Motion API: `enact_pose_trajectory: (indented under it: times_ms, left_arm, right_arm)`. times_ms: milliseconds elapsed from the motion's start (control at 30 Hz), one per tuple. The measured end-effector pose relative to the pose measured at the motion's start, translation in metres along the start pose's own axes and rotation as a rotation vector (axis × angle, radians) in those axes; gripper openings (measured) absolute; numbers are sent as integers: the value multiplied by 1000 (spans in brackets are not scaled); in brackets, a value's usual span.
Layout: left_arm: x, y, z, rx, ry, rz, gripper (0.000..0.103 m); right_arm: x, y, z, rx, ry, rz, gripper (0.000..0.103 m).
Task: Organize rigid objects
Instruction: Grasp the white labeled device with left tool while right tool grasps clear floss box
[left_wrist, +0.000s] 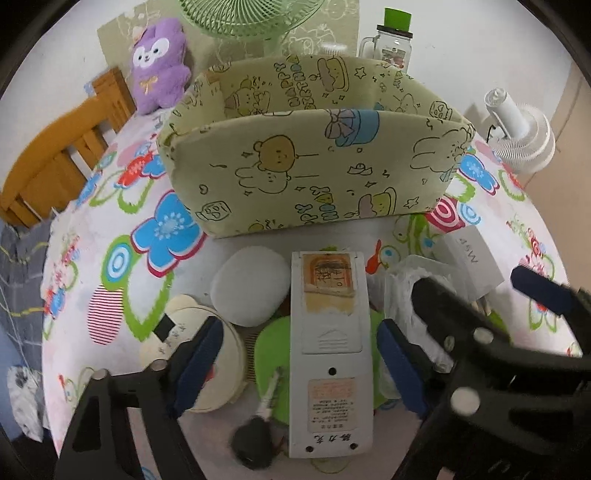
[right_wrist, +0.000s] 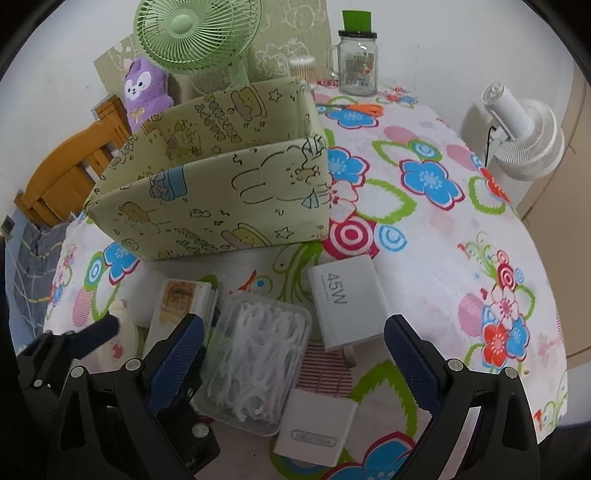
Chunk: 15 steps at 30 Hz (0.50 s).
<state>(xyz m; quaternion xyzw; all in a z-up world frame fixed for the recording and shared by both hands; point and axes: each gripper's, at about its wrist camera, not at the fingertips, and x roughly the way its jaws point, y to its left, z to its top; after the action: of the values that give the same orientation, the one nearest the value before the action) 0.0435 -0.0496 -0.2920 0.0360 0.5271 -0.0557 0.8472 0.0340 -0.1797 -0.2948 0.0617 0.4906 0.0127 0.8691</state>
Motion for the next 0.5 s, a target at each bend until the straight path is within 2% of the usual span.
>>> enact_pose_trajectory:
  times_ms: [67, 133, 200, 333, 500]
  left_arm:
    - [6, -2, 0, 10, 31, -5, 71]
    - [11, -5, -2, 7, 62, -21, 66]
    - [10, -9, -4, 14, 51, -11, 62]
    - [10, -15, -2, 28, 41, -29, 46]
    - [9, -14, -1, 38, 47, -46, 45]
  right_arm:
    - [3, -2, -1, 20, 15, -1, 98]
    - [5, -3, -3, 29, 32, -11, 97]
    - [8, -4, -5, 38, 45, -14, 96]
    - [9, -3, -5, 65, 45, -3, 94]
    - [15, 2, -3, 86, 95, -4, 88]
